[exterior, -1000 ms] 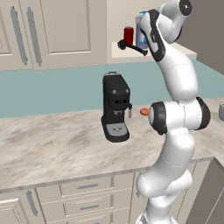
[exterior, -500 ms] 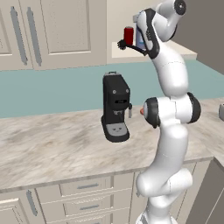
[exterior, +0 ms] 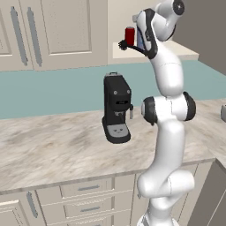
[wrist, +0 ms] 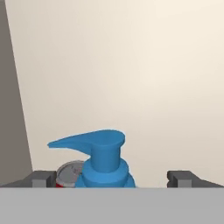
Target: Pick the dish brush and soap dispenser from the cabinet and place them on the counter.
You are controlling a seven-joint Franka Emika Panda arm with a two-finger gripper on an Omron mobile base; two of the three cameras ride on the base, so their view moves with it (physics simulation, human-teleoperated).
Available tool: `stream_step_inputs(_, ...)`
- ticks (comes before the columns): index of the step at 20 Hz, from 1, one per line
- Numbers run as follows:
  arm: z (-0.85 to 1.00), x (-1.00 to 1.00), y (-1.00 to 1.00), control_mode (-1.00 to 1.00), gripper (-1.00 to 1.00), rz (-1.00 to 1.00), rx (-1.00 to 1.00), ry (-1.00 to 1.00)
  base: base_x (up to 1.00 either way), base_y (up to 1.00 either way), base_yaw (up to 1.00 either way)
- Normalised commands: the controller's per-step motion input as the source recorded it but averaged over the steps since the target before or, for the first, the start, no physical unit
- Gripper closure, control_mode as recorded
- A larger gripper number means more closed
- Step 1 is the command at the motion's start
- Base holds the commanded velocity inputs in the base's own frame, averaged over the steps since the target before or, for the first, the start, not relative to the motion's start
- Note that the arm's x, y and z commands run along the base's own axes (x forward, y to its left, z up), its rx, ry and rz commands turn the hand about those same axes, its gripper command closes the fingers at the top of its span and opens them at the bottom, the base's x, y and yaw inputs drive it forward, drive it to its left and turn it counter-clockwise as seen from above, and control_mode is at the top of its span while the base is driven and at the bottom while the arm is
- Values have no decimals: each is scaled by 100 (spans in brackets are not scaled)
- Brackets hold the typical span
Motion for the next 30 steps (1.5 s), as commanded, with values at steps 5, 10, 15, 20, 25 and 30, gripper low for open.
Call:
stream_step_inputs(5,0,29,0,-100,-100,1,0,0,0,0,0)
stream_step_inputs(10,2,15,-4,-100,100,2,0,0,0,0,0)
stream_step_inputs(15,18,-3,-9,-100,100,3,0,-4,0,0,0)
stream_step_inputs(20,31,-21,-7,-100,100,5,0,-9,0,0,0)
stream_step_inputs(25,22,-34,-1,-100,100,4,0,-10,0,0,0)
stream_step_inputs(30,-7,-60,0,-100,100,5,0,-12,0,0,0)
